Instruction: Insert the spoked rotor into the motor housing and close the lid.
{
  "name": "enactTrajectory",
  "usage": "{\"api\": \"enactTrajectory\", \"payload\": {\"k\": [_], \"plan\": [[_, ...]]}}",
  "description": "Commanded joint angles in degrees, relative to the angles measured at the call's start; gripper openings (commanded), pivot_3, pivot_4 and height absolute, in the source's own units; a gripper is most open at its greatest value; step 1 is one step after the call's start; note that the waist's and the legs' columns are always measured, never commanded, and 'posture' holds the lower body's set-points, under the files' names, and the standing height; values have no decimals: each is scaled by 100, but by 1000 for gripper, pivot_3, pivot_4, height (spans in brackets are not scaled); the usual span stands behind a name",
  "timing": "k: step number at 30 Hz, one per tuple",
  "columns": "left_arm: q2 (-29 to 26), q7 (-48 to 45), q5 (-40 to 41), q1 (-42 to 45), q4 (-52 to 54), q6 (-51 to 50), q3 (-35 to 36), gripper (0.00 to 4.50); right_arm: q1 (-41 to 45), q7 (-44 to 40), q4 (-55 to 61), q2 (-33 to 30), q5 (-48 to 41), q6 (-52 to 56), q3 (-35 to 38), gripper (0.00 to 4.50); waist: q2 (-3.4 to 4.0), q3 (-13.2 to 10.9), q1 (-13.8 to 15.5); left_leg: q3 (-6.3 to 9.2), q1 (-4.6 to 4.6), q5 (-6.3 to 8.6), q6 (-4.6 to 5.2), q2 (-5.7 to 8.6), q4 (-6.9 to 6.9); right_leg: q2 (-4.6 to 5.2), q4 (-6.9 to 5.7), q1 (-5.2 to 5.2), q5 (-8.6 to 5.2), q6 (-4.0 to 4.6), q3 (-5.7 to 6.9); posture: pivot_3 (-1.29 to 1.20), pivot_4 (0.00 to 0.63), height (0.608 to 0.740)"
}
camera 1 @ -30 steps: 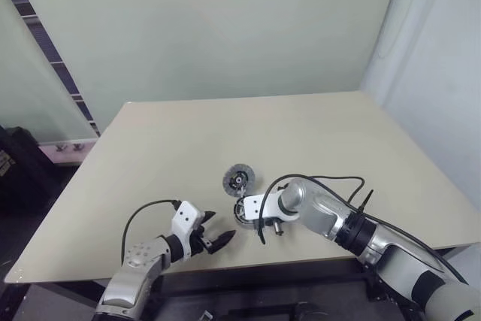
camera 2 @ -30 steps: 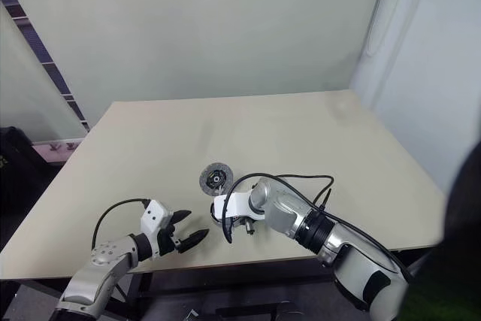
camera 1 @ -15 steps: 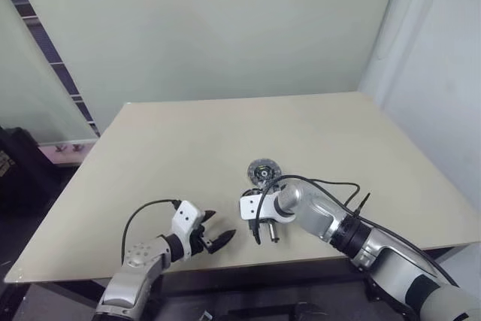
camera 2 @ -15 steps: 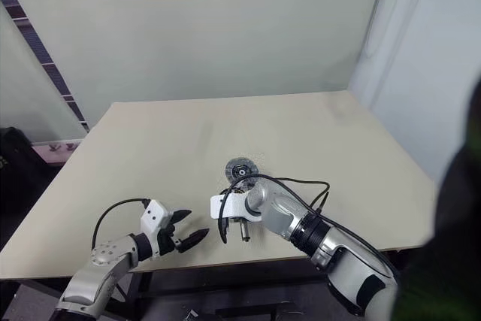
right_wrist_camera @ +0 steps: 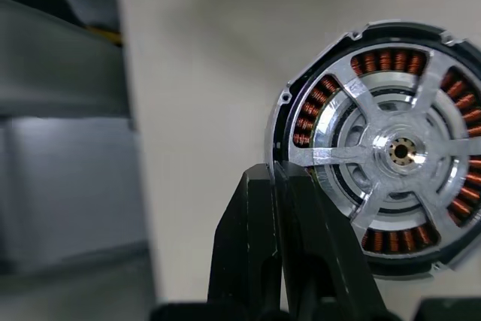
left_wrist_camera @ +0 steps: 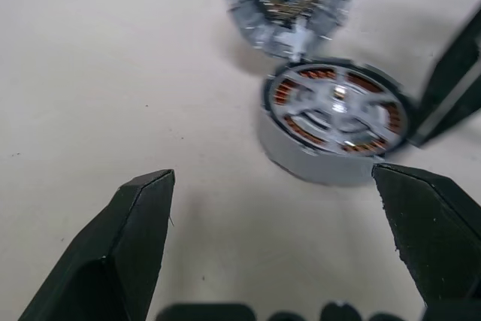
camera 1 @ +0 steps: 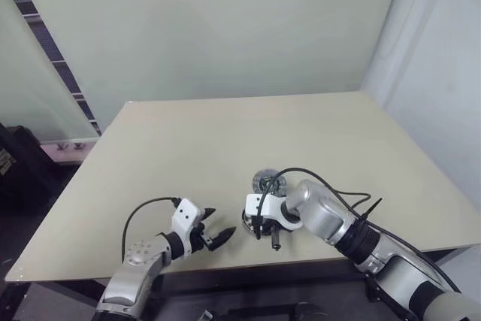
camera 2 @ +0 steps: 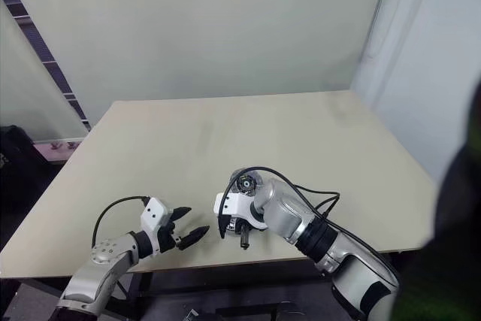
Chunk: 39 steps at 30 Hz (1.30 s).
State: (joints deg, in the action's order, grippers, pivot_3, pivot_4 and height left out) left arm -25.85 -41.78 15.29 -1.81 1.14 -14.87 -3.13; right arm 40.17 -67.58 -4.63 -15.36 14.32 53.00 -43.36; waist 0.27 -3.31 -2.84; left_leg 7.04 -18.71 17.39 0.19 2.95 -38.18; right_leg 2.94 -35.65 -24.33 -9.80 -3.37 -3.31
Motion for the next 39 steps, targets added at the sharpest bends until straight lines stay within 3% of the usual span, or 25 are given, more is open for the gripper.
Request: {"api": "enactTrajectory", "payload": {"k": [1,8,14,29,32,39], "plan": [[27,37,25,103,23,131,139,4500,-49,192,436,249,-411,663,349,17,0,0,0,0,0,0,0,0,0,0,-1,0,0,0,1,0,0,740],[-45,215,142,-74,91,91,517,4500,-547,1854,382,1275,-549,1252,1107,17,0,0,-4,0,0,0,-2,-7,1,-3,-6,-7,0,0,4,0,0,740],[-250,190,301,-381,337,-117,886,4500,-720,2745,230,1847,-773,1545,1439,17,0,0,-4,-3,2,1,-4,-12,1,-3,-7,-7,1,0,9,0,0,740],[-236,231,307,-376,491,-295,903,4500,-554,3532,46,1940,-1327,1358,1504,17,2,-1,-6,-2,7,9,-23,-53,1,-9,-6,-8,0,2,71,0,0,740],[-232,209,288,-299,441,-305,859,4500,-478,3481,123,1764,-1340,1219,1314,615,2,-2,-3,-2,7,7,-27,-56,1,-9,-6,-9,2,5,78,0,0,740],[-249,144,252,-160,358,-301,785,4500,-512,3534,388,1536,-1392,1019,1096,3070,1,-1,-5,-1,6,7,-32,-56,3,-8,-3,-10,2,7,80,0,0,740]]}}
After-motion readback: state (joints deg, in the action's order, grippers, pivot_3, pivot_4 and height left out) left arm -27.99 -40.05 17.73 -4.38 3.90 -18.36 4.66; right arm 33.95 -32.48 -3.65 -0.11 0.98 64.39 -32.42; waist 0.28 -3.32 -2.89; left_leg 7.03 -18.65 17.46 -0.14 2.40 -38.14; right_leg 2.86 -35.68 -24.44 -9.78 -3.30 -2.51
